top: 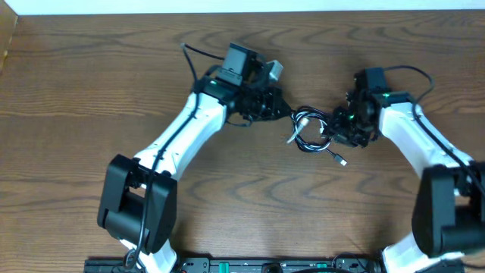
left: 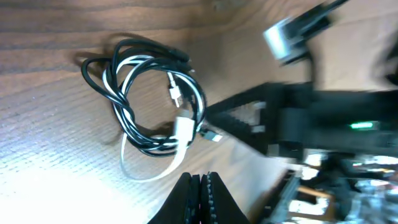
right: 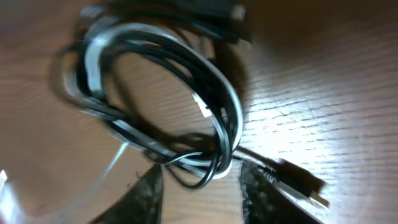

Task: Untangle cables

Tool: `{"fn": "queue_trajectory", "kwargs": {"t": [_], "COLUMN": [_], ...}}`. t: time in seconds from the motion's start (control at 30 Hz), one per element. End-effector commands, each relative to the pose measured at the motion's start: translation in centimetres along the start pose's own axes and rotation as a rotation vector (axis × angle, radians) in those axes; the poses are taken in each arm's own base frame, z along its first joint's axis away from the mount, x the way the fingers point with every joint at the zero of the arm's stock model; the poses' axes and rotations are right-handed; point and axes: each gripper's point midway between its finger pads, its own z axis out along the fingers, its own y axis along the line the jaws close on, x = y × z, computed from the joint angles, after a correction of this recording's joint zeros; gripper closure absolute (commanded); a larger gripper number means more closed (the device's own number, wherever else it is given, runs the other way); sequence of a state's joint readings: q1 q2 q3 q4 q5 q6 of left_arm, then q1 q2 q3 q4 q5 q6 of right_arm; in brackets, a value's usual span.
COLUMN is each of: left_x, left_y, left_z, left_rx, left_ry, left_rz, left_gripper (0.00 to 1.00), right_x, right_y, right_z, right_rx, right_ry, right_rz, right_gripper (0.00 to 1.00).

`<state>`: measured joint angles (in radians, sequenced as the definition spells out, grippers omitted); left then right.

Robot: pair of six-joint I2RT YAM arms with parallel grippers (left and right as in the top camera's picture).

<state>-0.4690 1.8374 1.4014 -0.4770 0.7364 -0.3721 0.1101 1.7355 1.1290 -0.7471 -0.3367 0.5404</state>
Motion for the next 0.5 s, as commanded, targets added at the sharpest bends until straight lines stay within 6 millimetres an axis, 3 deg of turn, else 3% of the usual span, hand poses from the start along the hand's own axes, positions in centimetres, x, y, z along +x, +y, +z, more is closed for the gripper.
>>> {"fn": "queue_trajectory", "kwargs": {"t": [0.0, 0.23, 0.33, 0.47], "left_x": [0.1, 2.1, 3.1, 4.6], "left_y": [0.2, -1.7, -2.6, -3.2], "left_z": [0.9, 3.4, 4.9, 7.0], "left_rx": [-0.123, -0.144, -0.128, -0.112], "left_ry": [-0.028, 0.017, 0.044, 0.087], "left_rz": [0.111, 0.274, 0.359, 0.457], "left_gripper": [0.92, 0.9, 0.9, 0.9], "right_x": [-1.8, -4.3, -4.4, -4.0], "right_y": [0.6, -3.2, -5.2, -6.9], "right_z": [-4.8, -12.1, -13.4, -13.7], "right_rx": [-0.104, -0.153, -0.137, -0.112], "right_ry": [-0.111, -0.304, -0.328, -0.311], "right_rz": [0.008, 0.076, 0.123, 0.149], "right_gripper": [0.58, 0.48, 0.46, 0.46]}}
